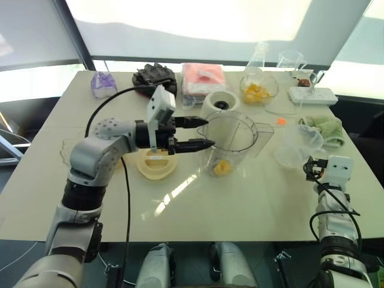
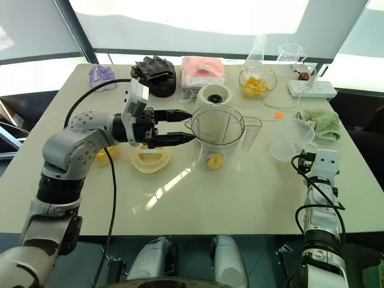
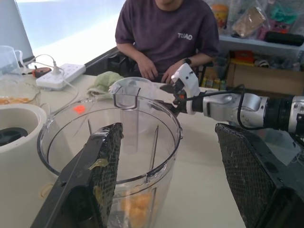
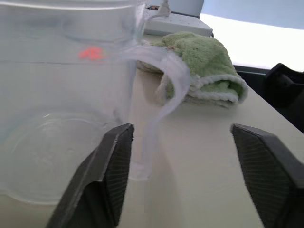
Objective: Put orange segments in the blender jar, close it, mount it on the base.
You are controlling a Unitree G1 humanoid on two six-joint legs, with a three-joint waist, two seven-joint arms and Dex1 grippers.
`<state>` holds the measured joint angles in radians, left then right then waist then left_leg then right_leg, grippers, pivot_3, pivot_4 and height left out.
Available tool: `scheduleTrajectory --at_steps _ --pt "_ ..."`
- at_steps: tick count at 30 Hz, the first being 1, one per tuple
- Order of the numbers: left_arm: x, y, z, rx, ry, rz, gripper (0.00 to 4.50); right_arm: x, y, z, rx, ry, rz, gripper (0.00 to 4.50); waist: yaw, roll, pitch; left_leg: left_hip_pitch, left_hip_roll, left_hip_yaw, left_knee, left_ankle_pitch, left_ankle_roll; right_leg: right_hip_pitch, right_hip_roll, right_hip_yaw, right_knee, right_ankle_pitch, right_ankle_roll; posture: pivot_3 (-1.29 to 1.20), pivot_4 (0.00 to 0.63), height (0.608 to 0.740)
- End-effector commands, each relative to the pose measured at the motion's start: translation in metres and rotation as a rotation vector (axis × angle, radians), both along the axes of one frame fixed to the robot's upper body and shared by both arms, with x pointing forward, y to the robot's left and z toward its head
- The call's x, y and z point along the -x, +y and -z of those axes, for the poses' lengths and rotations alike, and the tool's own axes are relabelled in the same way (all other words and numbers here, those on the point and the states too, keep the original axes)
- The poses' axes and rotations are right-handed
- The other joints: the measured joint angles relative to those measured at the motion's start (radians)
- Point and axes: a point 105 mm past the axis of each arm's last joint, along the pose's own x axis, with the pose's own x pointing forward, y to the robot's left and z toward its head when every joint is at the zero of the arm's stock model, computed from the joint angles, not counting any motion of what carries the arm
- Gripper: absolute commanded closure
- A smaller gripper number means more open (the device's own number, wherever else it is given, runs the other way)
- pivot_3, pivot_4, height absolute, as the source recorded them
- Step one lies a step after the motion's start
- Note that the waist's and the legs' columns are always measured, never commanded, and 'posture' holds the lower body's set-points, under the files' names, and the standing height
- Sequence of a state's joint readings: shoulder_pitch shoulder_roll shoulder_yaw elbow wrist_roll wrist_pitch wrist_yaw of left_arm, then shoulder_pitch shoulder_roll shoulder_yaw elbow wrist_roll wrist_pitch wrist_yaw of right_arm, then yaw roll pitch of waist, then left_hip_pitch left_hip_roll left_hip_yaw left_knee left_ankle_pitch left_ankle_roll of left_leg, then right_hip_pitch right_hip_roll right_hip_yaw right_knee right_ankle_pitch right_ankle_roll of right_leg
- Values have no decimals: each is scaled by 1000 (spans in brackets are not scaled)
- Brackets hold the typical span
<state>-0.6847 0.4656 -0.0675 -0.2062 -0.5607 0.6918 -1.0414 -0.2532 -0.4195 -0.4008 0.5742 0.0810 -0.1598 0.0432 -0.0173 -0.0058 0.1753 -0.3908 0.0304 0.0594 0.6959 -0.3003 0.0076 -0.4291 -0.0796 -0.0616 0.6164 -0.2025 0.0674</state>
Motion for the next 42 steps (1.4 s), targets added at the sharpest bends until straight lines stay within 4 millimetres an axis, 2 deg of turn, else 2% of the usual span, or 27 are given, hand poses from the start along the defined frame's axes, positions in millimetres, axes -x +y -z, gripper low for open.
scheduleTrajectory --at_steps 1,4,12,20,26,29,32,34,36,39,42 --pt "5 0 -6 11 -23 9 1243 -1 -6 -14 49 -43 7 2970 1 0 0 0 0 0 0 0 0 0 0 0 0 0 0 0 150 740" --pt "5 0 -6 14 -21 6 1243 -1 -6 -11 46 -37 4 4479 4 0 0 0 0 0 0 0 0 0 0 0 0 0 0 0 150 740" --pt "3 1 -7 15 -21 -1 1243 -2 -4 -16 46 -63 -7 4479 3 0 0 0 -1 0 0 0 0 0 0 2 -1 -1 1 0 150 740" --pt "-1 23 -8 -14 -13 -20 1243 2 -14 -88 79 -247 -9 4479 4 3 2 0 0 1 -1 0 0 -1 0 3 -1 -2 3 0 150 740" --pt "-15 34 -6 -27 -16 -66 1243 -4 -10 -156 166 -354 -72 4479 2 3 3 0 0 2 -1 0 0 -1 0 3 -1 -2 4 0 150 740" --pt "-18 36 -7 -28 -18 -67 1243 -8 -2 -180 226 -371 -127 4479 4 3 3 -1 0 2 -2 0 0 -2 0 3 -1 -2 3 0 150 740" --pt "-22 39 -6 -34 -27 -83 1243 -20 23 -226 316 -397 -256 4479 2 4 4 -1 -1 3 -4 0 0 -3 0 4 -1 -1 1 0 150 740" --pt "-23 39 -6 -35 -28 -85 1243 -23 31 -239 319 -411 -299 4479 2 4 5 -1 -1 6 -5 0 0 -5 0 5 -1 -1 1 0 150 740" --pt "-22 39 -4 -37 -28 -85 1243 -27 56 -256 364 -426 -411 4479 4 3 5 -1 -1 6 -7 0 0 -6 0 5 -2 -1 2 0 150 740" --pt "-21 40 -3 -40 -29 -85 1243 -28 79 -267 418 -426 -511 4479 5 3 5 -1 -1 7 -11 0 0 -7 0 5 -3 -1 4 0 150 740" --pt "-19 41 -3 -45 -31 -85 1243 -26 101 -269 489 -401 -616 4479 8 3 5 -1 0 8 -12 0 0 -8 0 5 -3 0 8 0 150 740"
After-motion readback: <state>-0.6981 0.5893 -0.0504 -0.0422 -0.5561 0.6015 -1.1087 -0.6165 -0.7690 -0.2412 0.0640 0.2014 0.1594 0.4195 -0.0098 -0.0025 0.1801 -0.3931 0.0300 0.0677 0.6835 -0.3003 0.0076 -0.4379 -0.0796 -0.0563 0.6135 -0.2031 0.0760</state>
